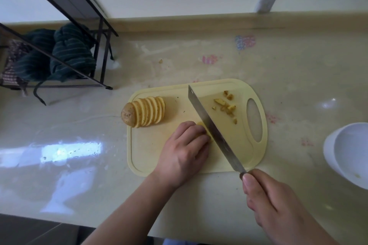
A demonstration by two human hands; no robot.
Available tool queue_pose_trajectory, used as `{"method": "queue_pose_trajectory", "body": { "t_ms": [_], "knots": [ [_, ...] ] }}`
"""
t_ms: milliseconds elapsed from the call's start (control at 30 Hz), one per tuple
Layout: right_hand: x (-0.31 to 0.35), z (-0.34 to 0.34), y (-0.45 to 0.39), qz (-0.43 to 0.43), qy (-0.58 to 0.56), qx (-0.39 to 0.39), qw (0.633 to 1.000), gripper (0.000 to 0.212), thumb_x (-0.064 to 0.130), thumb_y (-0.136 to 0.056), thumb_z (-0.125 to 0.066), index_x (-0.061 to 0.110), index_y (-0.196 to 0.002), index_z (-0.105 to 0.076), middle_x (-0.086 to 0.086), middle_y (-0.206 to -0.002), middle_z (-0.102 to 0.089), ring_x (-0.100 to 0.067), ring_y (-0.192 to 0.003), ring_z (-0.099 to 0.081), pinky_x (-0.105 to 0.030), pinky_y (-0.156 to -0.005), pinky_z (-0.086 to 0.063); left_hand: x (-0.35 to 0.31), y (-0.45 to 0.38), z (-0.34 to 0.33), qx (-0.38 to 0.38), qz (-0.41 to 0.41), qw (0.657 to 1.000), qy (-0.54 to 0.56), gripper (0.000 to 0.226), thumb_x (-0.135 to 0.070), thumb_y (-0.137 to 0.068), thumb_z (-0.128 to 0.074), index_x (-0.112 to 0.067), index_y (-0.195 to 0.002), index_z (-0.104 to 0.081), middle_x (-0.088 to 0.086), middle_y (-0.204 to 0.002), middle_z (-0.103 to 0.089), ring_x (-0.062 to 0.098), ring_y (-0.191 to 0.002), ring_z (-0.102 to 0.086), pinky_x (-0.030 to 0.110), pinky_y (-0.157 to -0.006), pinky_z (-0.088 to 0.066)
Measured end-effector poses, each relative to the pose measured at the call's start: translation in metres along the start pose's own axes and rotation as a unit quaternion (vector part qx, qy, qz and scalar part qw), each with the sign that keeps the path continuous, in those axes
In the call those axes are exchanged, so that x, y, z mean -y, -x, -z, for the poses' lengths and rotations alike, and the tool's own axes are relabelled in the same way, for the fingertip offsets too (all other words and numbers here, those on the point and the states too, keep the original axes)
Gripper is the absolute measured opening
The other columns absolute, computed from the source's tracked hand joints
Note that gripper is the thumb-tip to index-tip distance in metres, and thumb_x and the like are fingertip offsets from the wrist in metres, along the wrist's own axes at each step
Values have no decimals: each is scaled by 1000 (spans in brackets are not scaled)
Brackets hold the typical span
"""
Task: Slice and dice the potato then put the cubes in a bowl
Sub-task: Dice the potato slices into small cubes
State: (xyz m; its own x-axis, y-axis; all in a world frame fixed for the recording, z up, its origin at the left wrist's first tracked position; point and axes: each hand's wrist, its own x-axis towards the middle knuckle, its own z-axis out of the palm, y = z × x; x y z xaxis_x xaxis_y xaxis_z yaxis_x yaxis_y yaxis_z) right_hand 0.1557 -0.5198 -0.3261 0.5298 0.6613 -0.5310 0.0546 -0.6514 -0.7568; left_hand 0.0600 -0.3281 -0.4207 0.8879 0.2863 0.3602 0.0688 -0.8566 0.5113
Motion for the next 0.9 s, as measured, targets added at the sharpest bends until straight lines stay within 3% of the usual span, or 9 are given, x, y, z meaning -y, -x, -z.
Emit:
{"method": "queue_pose_trajectory", "body": {
  "t_ms": [167,300,400,500,567,700,767,900],
  "knots": [
    [-3,-1,10,-2,14,3,1000,53,74,-73,-27,24,-77,-44,0,-50,-37,-9,-42,-33,-27,-48,-28,2,1,-1,5,3,1000,5,6,-5,-90,-75,0,-93,-76,12,-103,-71,35,-98,-64,38,-87,-54],
    [-10,-3,18,-7,31,3,999,64,93,-63,-15,36,-72,-43,-1,-51,-45,-9,-44,-40,-22,-48,-30,5,1,0,4,-7,1000,8,6,-7,-91,-75,-1,-93,-78,11,-103,-72,33,-98,-65,37,-86,-54],
    [-11,-4,23,-22,49,-12,998,69,96,-56,-9,39,-73,-44,1,-57,-54,-10,-47,-49,-18,-49,-34,5,1,2,3,-11,1000,11,6,-8,-92,-76,-2,-91,-78,11,-102,-72,33,-97,-65,36,-86,-54],
    [-9,-5,23,-23,72,-20,997,69,95,-56,-3,42,-77,-43,6,-63,-59,-11,-54,-53,-19,-52,-37,6,1,2,5,-10,1000,17,5,-7,-91,-78,-3,-91,-79,10,-102,-72,32,-98,-66,36,-86,-55],
    [-5,-6,16,-12,82,-15,996,56,86,-67,-8,43,-79,-42,10,-65,-59,-10,-56,-53,-22,-54,-38,7,1,2,6,-9,1000,18,5,-8,-90,-80,-3,-92,-80,10,-102,-73,32,-98,-66,36,-86,-55],
    [4,-10,-11,27,90,-19,995,45,64,-82,-19,27,-70,-41,3,-58,-55,-12,-53,-49,-29,-54,-35,7,0,2,2,-8,1000,20,5,-7,-89,-80,-3,-92,-80,10,-102,-73,31,-97,-66,35,-85,-55],
    [6,-9,-19,43,81,-27,995,48,63,-88,-19,25,-68,-41,-3,-56,-51,-12,-51,-47,-31,-53,-36,6,-1,3,0,-11,1000,18,5,-6,-88,-80,-2,-91,-79,12,-101,-72,32,-95,-66,36,-85,-55],
    [1,-5,-15,25,46,-22,998,52,71,-80,-20,26,-70,-42,1,-51,-44,-10,-43,-37,-31,-48,-31,6,2,4,10,-25,1000,-4,5,-5,-90,-78,-2,-93,-78,13,-100,-71,34,-95,-65,39,-85,-56]
  ]
}}
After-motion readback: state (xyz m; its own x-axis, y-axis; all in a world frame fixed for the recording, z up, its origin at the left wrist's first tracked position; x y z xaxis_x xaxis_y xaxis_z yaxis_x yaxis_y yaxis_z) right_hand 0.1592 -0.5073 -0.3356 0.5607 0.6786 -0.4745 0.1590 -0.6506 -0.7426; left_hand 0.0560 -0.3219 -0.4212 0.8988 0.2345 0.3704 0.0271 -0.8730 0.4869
